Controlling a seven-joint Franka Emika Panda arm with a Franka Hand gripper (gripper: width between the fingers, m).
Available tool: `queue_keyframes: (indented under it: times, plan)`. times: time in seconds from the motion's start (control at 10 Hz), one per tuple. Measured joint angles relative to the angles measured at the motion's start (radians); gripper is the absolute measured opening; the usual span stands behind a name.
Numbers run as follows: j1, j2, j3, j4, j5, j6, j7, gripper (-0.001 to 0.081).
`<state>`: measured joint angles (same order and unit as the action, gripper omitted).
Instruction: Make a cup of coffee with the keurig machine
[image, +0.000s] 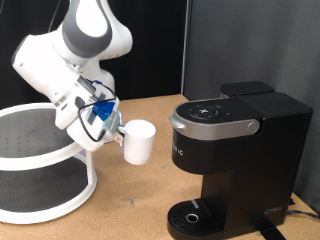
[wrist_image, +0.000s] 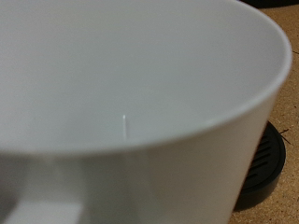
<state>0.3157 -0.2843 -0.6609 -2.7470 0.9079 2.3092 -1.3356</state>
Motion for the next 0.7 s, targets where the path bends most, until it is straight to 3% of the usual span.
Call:
queue_keyframes:
  times: [0.7]
  plan:
    - [0.066, 0.207, 0.019, 0.064, 0.256, 0.03, -0.168, 0.0063]
